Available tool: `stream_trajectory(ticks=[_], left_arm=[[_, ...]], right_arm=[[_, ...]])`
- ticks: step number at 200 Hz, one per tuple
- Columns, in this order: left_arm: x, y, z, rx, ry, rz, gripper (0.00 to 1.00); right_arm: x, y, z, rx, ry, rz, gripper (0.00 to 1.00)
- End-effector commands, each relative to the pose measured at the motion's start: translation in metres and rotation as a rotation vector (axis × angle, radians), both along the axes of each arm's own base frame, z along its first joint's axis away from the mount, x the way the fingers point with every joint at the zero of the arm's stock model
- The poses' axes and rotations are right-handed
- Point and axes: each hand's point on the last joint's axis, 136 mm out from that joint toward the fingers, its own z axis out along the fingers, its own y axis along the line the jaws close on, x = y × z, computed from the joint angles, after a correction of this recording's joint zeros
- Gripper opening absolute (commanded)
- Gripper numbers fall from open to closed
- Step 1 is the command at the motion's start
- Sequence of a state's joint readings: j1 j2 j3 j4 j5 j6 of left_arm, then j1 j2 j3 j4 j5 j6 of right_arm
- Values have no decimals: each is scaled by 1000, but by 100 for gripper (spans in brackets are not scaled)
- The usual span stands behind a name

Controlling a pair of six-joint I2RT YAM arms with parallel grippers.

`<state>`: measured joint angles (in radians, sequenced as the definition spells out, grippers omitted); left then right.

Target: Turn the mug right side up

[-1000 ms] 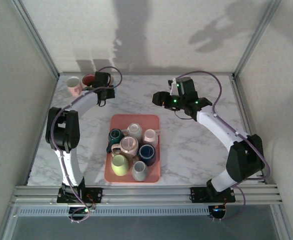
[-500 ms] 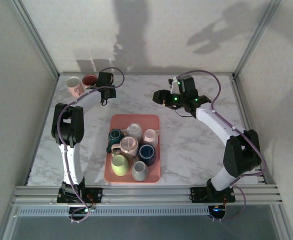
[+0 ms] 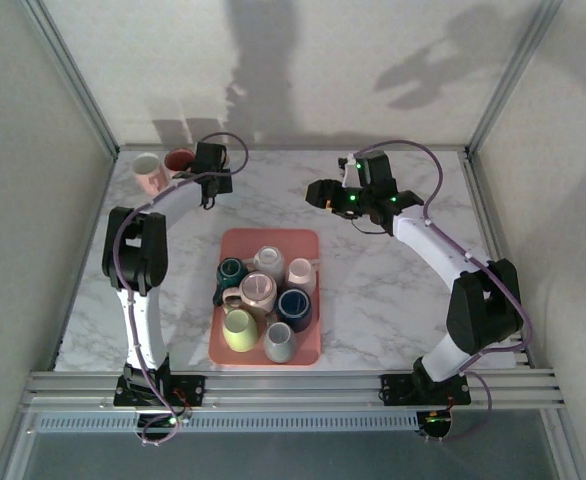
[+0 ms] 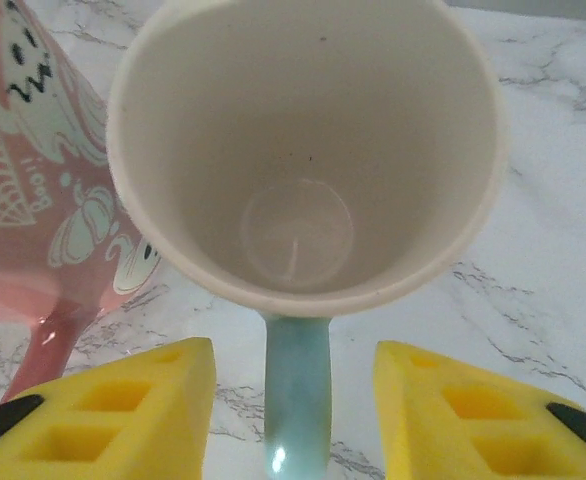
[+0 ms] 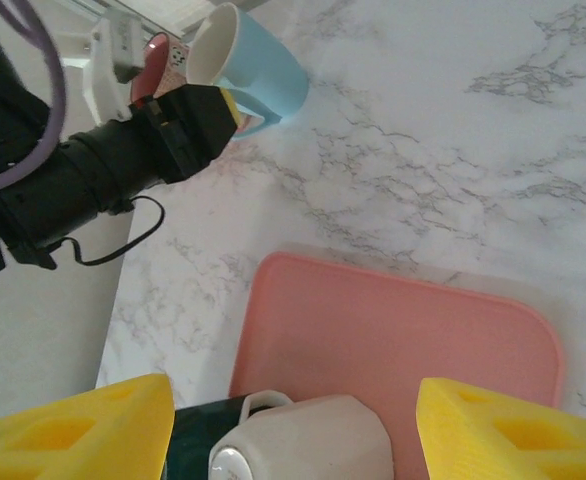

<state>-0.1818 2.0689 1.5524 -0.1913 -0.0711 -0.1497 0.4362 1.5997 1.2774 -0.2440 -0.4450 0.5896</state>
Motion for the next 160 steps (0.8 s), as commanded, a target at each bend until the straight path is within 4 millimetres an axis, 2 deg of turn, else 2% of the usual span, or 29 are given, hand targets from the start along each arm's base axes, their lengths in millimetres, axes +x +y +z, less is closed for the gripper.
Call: stream_trajectory(ticks=[1,42,73,116,143,160], left_arm=[[-13,-7,55,-53,-90,-10,48],[-62,-18,98,-152,-119,-76,50],[-106,-28,113,-224,-77,-149,50],[-169,-38,120,-316,-6,-221,51],[-206,-53,110,-394,67,-320,51],[-220,-54,103,-413,82,-332,51]], right_arm=[[-7,-9,20,-23,-48,-2,66],[-32,-29,16,-108,-42,-3,67],[-58,-37,8,-153,5,50,67],[-100,-39,-17,-176,151,151,64],[-126,-34,-41,-232,254,180,63],[-138,-29,-58,-255,315,180,63]])
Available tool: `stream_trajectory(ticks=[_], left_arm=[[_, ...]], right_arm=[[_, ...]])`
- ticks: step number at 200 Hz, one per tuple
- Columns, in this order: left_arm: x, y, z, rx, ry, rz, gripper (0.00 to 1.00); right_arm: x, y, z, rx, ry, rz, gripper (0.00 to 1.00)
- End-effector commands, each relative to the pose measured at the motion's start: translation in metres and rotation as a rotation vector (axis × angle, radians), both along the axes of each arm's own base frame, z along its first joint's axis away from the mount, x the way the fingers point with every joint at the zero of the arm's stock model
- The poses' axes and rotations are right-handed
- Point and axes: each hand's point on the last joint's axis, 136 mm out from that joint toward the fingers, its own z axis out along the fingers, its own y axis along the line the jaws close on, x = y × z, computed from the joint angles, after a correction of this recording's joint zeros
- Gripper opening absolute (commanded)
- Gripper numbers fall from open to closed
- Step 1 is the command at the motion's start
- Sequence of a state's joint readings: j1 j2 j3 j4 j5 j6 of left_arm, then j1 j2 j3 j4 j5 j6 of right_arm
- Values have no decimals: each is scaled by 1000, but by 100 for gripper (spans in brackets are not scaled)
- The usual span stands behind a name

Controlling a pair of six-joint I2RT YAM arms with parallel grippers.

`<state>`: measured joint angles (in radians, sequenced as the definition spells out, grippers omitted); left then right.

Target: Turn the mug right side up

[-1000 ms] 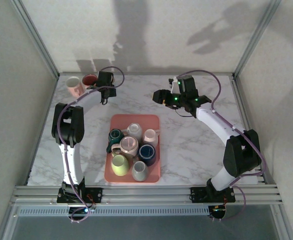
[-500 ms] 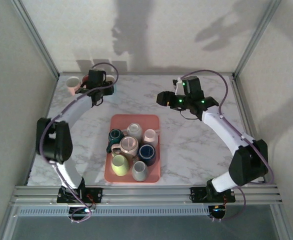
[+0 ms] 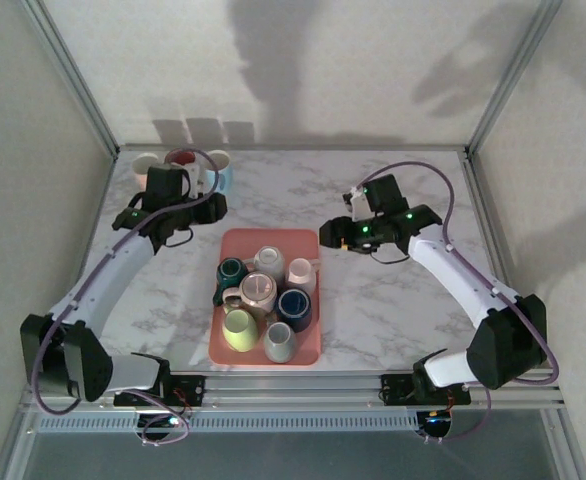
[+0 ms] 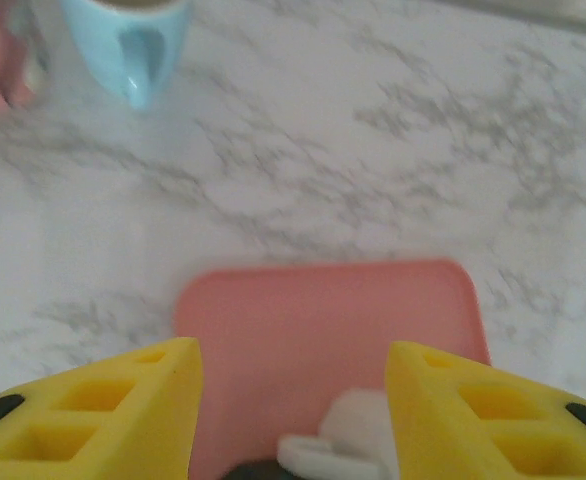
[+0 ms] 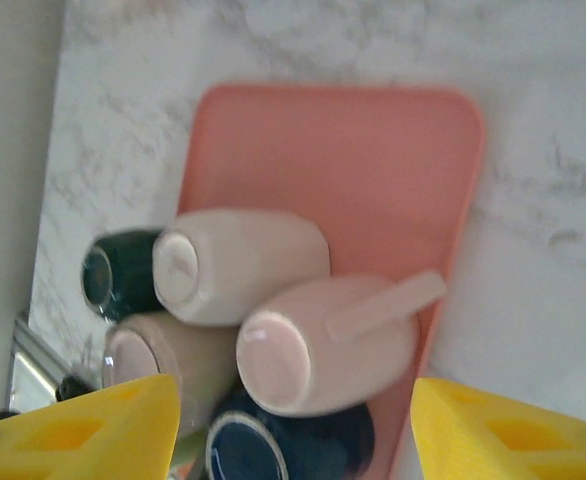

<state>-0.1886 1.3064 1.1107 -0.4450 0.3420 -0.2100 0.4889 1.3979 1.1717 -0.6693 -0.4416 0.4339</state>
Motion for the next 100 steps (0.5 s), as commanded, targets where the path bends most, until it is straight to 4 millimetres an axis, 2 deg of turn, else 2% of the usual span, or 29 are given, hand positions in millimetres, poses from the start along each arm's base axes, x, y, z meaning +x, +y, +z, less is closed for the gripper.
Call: stream_trajectory(ticks=[1,37,68,100], left_arm=[[-35,-14,-12,-67,81,-81,51],[-43,-9,-16,-67,53,-61,51],[-39,-9,-21,-54,69,-59,51],[-38,-9,-24,-47,76,-58,51]], right_arm=[[-30,2,-28,-61,130,19,63],[-41,20,-59,-94,218,-15,68],[-37,35,-74,-103,241,-48,69],[-32,37,-84,-123,268,-109,69]])
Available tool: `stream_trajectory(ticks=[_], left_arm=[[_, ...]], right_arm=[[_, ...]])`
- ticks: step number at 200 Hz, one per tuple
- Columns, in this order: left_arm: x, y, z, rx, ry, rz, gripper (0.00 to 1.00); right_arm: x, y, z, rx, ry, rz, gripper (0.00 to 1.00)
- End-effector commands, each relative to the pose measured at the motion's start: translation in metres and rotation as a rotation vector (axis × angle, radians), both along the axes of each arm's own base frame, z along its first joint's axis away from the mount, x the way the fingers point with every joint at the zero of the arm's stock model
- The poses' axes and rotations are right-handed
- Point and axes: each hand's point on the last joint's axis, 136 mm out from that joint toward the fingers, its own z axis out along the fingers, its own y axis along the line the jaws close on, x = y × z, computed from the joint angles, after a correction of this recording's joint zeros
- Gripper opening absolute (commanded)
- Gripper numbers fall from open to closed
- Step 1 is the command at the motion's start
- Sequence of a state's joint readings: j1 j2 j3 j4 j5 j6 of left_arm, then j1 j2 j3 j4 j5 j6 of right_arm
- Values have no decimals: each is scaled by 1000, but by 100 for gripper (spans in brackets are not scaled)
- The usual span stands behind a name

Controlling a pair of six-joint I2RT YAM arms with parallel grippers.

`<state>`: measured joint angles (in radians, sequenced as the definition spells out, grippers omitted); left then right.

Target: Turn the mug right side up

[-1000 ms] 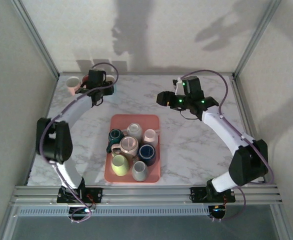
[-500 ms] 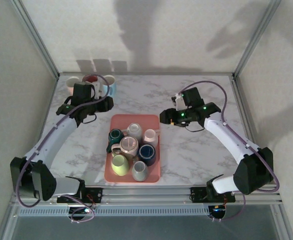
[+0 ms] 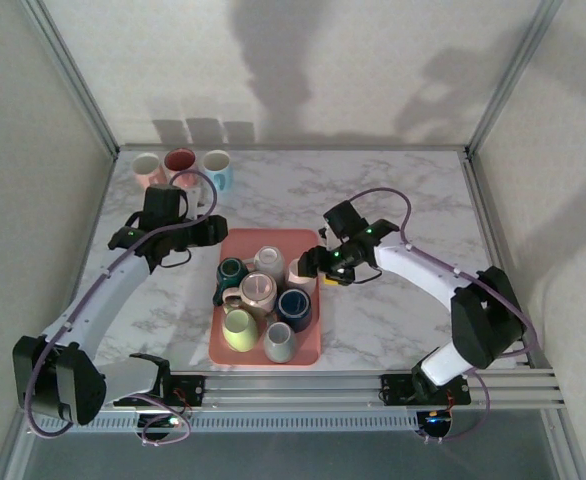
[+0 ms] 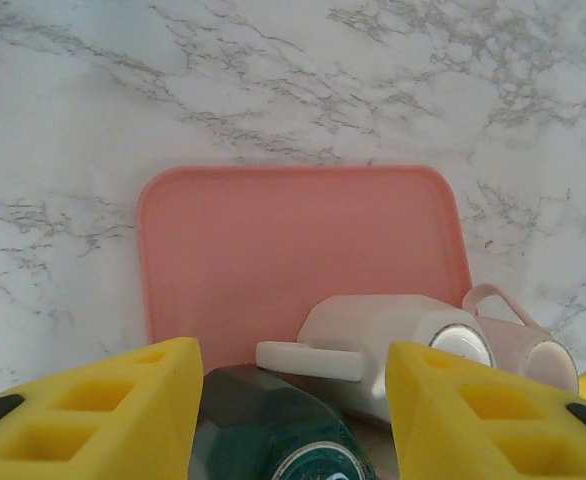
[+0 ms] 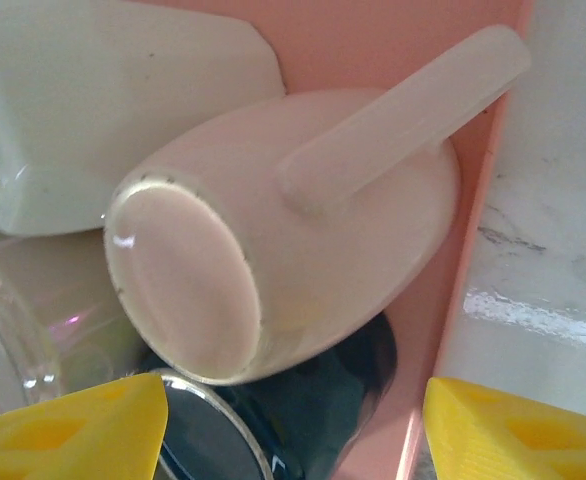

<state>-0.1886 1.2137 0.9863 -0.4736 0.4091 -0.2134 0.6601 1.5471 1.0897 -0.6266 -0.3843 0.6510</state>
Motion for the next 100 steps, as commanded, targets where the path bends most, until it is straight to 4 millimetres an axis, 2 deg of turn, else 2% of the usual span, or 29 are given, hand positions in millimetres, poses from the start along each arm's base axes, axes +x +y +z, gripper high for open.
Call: stream_trajectory(ticks=[1,55,100], left_arm=[[-1,-4,0,-11,7,-11,51],[-3,-1,0,-2,-4,3,52],[-2,0,-1,2,-2,8,52]], right_arm=[[9,2,-7,-18,7,-80,69],[20,5,-24,-32,47,-181,68],[38,9,-35,-45,56,-255,67]])
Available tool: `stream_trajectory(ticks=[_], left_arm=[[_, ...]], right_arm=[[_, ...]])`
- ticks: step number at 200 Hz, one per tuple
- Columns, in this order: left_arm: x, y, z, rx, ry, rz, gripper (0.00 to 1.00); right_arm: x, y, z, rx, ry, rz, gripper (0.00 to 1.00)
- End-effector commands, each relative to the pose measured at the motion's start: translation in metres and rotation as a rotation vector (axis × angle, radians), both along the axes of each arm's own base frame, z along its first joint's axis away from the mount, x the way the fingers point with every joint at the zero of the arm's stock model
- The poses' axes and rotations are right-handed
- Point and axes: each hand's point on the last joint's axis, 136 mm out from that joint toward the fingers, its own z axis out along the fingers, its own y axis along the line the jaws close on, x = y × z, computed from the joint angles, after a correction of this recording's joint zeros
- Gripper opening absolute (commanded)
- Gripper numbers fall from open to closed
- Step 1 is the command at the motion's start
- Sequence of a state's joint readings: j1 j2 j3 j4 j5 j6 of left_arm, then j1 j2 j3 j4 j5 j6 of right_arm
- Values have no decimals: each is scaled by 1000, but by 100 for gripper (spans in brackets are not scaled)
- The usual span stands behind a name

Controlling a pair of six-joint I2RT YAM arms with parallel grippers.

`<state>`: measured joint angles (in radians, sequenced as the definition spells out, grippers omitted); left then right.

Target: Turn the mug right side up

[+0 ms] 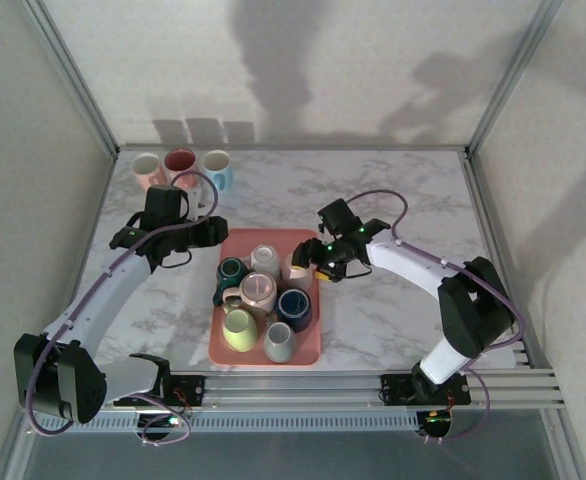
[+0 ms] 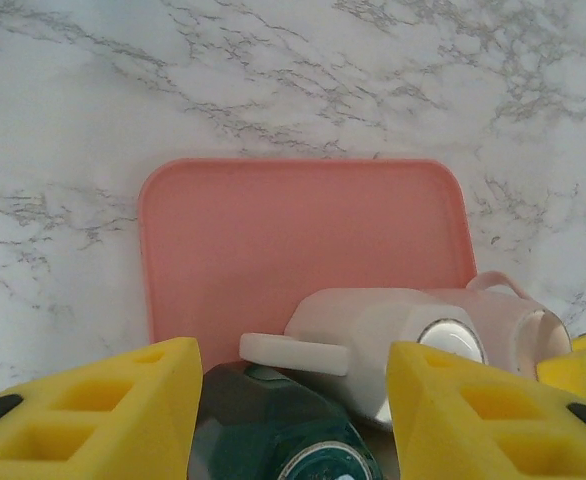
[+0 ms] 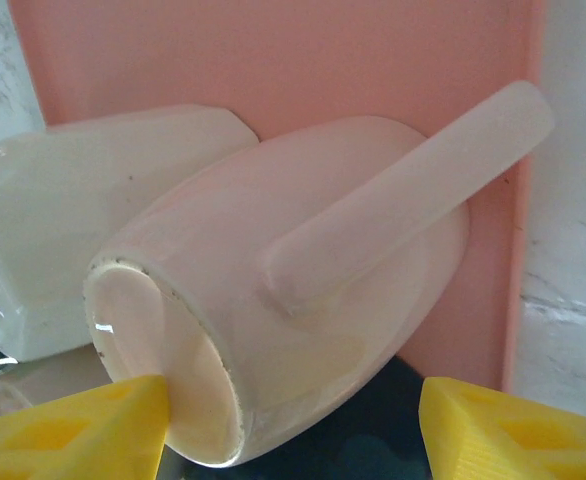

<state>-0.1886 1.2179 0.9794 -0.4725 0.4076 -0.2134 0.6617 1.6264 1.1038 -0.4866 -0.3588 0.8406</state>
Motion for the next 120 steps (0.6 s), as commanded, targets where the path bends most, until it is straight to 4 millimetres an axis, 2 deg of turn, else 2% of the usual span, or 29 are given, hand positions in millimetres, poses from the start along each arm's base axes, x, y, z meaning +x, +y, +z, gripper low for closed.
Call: stream_trajectory(ticks=[1,36,68,94,120], left_arm=[[-2,0,3,-1,-12,7,52],[3,-1,1,0,-5,12,52],[8,-2,0,-5,2,13,52],[11,0,5,-2,-21,30,52],[13,1,10,-10,-48,41,52]], right_arm=[[10,-9,-25,-84,35,-89,67],[28,5,-23,-46,23,-113,67],[36,10,-8,-37,-14,-86,68],[31,-1,17,-48,-98,-42,69],[22,-15,57,-45,-274,65,70]])
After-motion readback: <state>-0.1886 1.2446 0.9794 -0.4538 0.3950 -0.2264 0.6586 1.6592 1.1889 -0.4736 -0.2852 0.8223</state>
